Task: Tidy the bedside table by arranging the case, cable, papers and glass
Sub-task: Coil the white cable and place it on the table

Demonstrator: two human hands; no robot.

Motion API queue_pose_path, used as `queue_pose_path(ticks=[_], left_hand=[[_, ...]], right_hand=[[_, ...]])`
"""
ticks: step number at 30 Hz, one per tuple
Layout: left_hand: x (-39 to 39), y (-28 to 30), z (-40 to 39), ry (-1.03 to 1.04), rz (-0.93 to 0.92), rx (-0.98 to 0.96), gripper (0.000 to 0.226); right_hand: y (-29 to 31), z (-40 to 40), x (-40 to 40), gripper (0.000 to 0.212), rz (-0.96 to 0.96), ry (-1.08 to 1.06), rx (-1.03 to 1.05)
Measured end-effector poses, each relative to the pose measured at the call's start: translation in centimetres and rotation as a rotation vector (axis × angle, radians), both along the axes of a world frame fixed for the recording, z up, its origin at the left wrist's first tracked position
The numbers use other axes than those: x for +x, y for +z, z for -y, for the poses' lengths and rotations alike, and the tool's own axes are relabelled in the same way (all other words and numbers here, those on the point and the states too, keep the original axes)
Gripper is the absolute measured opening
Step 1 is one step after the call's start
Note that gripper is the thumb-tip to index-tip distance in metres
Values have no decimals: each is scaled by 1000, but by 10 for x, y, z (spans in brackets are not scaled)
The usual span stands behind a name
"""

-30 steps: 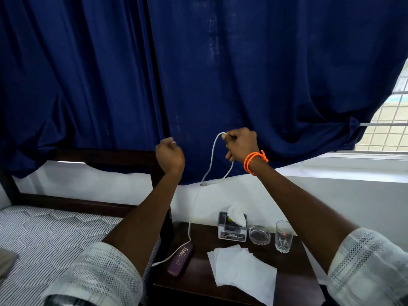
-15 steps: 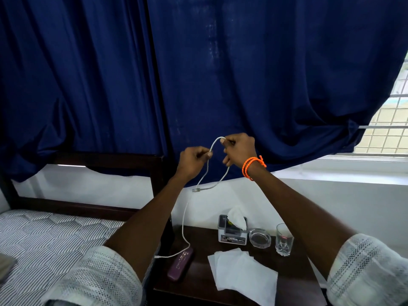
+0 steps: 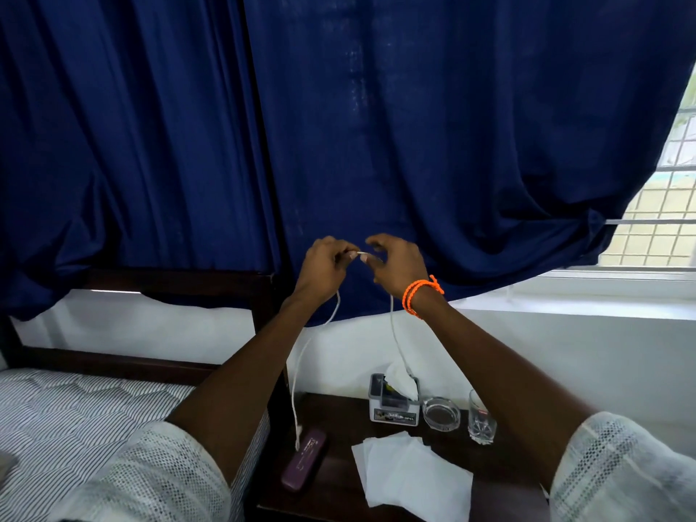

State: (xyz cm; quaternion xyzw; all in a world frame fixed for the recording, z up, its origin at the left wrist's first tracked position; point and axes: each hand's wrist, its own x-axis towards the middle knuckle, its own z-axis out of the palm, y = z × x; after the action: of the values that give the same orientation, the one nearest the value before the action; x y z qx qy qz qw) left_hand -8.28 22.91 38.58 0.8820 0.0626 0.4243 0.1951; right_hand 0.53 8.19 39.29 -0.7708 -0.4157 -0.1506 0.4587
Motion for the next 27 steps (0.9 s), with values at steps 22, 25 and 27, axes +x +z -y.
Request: queue_pose_path(ticks=[22, 25, 27], left_hand=[[-4, -38, 8, 29, -25, -425, 21], [-3, -34, 10, 26, 61, -447, 15], [-4, -30, 8, 4, 145, -462, 15]], right_hand=[[16, 6, 4, 13, -292, 56, 301], [12, 9, 9, 13, -310, 70, 297], [7, 13, 14, 11, -301, 46, 247]])
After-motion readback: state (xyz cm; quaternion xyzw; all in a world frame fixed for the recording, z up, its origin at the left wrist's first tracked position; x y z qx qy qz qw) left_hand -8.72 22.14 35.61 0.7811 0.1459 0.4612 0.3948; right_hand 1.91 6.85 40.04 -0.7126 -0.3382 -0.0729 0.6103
